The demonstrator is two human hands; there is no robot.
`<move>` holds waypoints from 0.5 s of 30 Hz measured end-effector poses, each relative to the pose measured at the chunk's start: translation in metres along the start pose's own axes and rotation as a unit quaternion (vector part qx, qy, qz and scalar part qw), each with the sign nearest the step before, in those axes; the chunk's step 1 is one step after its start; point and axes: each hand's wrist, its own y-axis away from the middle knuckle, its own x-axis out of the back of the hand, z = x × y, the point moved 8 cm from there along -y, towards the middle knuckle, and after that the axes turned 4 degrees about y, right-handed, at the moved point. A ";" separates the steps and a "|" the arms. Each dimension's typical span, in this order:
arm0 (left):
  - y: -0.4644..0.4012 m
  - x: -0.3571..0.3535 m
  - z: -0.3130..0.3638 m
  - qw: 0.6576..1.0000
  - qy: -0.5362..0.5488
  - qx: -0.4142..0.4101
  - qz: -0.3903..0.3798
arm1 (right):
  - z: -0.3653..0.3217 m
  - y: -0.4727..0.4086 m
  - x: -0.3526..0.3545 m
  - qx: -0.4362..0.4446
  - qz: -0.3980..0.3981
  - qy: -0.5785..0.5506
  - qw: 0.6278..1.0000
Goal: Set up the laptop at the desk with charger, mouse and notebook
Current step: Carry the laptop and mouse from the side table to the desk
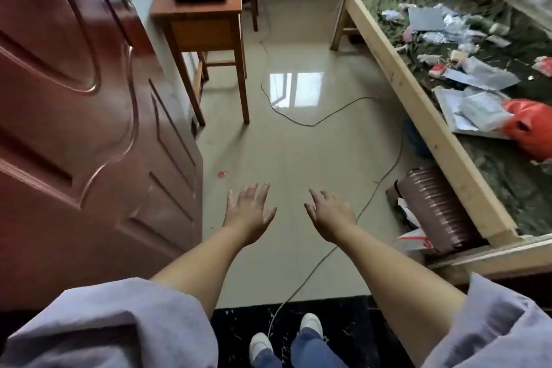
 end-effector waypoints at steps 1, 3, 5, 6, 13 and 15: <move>-0.004 -0.002 0.001 1.000 0.008 -0.001 -0.021 | 0.001 -0.002 0.000 -0.004 -0.008 0.000 1.000; -0.015 -0.007 0.004 0.997 0.028 0.000 -0.070 | 0.005 -0.011 -0.002 -0.010 -0.021 -0.007 1.000; -0.028 -0.008 0.007 0.994 0.052 0.006 -0.101 | 0.012 -0.024 -0.003 -0.017 -0.038 -0.013 0.999; -0.035 -0.007 0.011 0.993 0.052 0.002 -0.102 | 0.015 -0.032 -0.002 -0.018 -0.043 -0.012 0.999; -0.132 0.021 0.034 0.997 0.023 -0.002 -0.079 | 0.058 -0.120 0.035 -0.012 -0.028 -0.004 1.000; -0.173 0.033 0.043 0.997 0.013 0.005 -0.073 | 0.077 -0.156 0.051 -0.013 -0.027 -0.009 1.000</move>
